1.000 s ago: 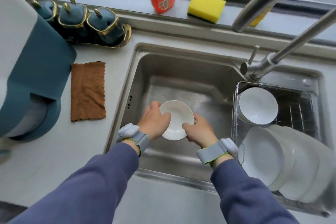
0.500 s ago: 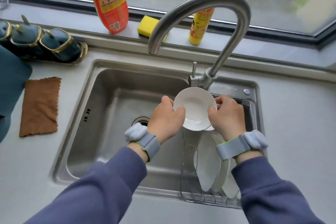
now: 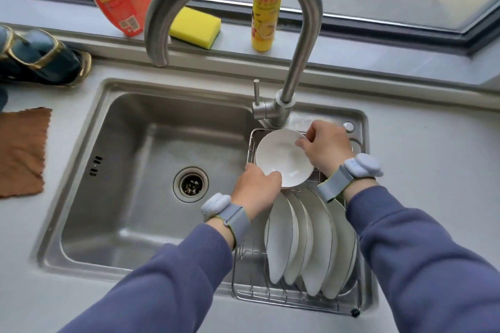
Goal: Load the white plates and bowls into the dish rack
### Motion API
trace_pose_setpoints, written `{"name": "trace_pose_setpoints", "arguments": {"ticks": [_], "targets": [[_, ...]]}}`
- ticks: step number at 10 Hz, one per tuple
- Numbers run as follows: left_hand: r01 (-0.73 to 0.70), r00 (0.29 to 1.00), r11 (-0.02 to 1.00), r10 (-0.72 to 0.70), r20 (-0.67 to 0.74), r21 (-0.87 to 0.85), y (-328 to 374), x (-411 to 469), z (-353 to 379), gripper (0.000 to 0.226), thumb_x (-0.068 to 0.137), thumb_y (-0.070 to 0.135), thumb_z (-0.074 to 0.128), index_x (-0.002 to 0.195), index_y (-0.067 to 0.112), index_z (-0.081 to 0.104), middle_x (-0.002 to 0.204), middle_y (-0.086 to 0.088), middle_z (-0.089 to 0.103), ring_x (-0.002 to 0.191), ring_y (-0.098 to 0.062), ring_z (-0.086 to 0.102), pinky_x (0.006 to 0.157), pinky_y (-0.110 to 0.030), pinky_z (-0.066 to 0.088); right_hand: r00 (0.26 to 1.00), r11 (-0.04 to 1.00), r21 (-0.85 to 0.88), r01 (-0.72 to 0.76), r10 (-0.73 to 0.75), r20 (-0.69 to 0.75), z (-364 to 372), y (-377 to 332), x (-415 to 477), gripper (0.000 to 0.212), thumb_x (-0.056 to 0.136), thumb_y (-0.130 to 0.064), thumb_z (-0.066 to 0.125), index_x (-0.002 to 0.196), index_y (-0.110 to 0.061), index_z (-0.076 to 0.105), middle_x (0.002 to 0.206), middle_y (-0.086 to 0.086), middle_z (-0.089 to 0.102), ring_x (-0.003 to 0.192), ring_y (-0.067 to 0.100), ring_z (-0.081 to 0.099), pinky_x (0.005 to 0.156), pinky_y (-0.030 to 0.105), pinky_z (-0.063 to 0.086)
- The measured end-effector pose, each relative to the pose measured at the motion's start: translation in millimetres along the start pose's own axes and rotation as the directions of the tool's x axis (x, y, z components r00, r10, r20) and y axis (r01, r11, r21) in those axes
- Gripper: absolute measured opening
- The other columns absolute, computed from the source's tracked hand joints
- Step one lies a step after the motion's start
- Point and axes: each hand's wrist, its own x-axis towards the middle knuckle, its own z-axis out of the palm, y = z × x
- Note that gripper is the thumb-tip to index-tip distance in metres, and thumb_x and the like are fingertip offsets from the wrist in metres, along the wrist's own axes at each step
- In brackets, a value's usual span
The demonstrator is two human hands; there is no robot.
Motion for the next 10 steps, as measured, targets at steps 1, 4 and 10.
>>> {"name": "trace_pose_setpoints", "arguments": {"ticks": [1, 4, 10], "targets": [[0.003, 1.000, 1.000, -0.003, -0.021, -0.004, -5.8, 6.7, 5.0, 0.063, 0.066, 0.045, 0.046, 0.117, 0.008, 0.051, 0.113, -0.013, 0.069, 0.098, -0.034, 0.073, 0.089, -0.052, 0.060, 1.000, 1.000, -0.016, 0.009, -0.009, 0.019, 6.2, 1.5, 4.2, 0.026, 0.082, -0.037, 0.076, 0.080, -0.016, 0.061, 0.088, 0.007, 0.068, 0.090, 0.030, 0.059, 0.075, 0.036, 0.048], [0.031, 0.999, 0.999, -0.031, -0.026, -0.009, -9.6, 5.0, 13.2, 0.058, 0.068, 0.038, 0.044, 0.117, 0.007, 0.046, 0.112, -0.014, 0.067, 0.099, -0.037, 0.072, 0.091, -0.051, 0.059, 0.999, 0.999, -0.032, 0.008, -0.007, 0.042, 20.0, 5.5, 10.2, 0.030, 0.082, -0.043, 0.075, 0.072, -0.022, 0.055, 0.089, 0.006, 0.069, 0.091, 0.030, 0.060, 0.077, 0.038, 0.049], [0.017, 1.000, 0.972, -0.014, -0.012, 0.236, 6.5, -23.0, -29.3, 0.037, 0.084, 0.026, 0.039, 0.098, -0.002, 0.061, 0.070, -0.019, 0.078, 0.037, -0.030, 0.063, 0.048, -0.025, 0.052, 0.995, 0.995, -0.016, 0.096, -0.097, -0.023, 4.8, 9.0, -7.7, 0.017, 0.089, -0.035, 0.065, 0.089, -0.018, 0.061, 0.093, 0.003, 0.067, 0.092, 0.029, 0.059, 0.074, 0.036, 0.047]]}}
